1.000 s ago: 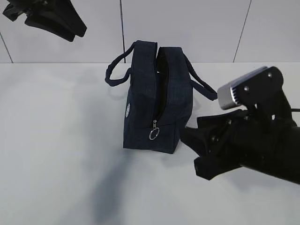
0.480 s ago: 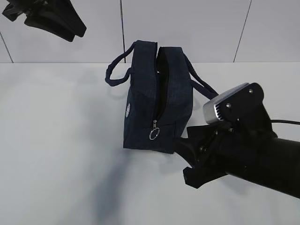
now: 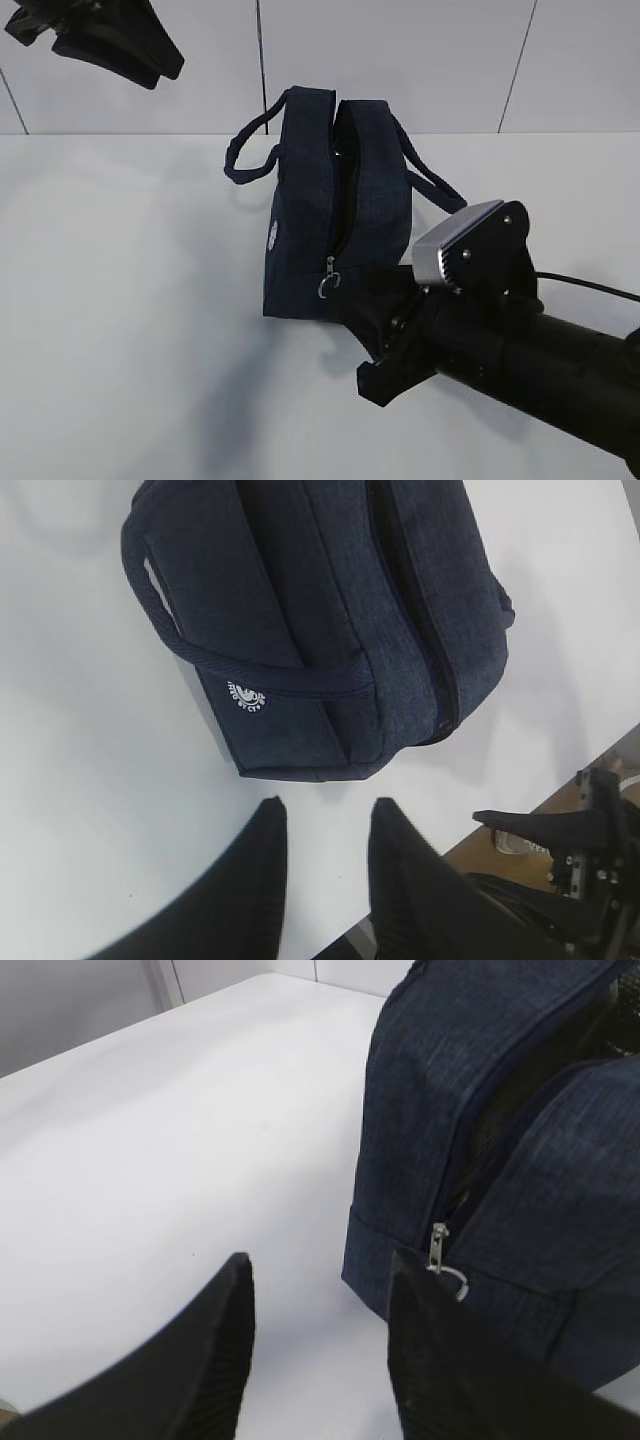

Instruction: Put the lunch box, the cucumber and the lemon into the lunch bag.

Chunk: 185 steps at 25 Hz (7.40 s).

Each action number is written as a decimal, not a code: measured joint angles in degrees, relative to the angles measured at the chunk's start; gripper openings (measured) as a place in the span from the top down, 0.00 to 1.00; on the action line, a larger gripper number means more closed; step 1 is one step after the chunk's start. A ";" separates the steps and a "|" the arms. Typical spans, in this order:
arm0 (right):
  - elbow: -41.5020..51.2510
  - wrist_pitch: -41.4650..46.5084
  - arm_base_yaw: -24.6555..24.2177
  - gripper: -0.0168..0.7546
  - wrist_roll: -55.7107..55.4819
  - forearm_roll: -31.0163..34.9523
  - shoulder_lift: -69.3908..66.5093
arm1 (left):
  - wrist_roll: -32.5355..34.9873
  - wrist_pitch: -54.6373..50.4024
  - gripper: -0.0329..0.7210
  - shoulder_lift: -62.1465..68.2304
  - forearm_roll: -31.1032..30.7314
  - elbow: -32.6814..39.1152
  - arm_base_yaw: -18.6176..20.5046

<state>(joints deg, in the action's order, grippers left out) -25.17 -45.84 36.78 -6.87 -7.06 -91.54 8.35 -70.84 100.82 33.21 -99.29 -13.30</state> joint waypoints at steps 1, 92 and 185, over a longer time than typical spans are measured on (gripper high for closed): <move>0.00 -0.91 0.00 0.55 0.00 0.00 -1.07 | 0.00 0.00 0.69 0.00 0.00 0.00 0.00; -14.17 -7.19 0.00 0.55 4.04 7.44 -24.39 | -0.17 0.00 0.69 0.00 0.00 0.00 0.00; -11.73 3.27 0.00 0.98 12.33 15.53 -8.97 | -0.17 0.00 0.70 0.00 -1.18 0.00 0.00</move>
<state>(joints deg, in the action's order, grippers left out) -36.90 -42.57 36.78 5.46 8.46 -100.50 8.18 -70.84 100.82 32.03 -99.29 -13.30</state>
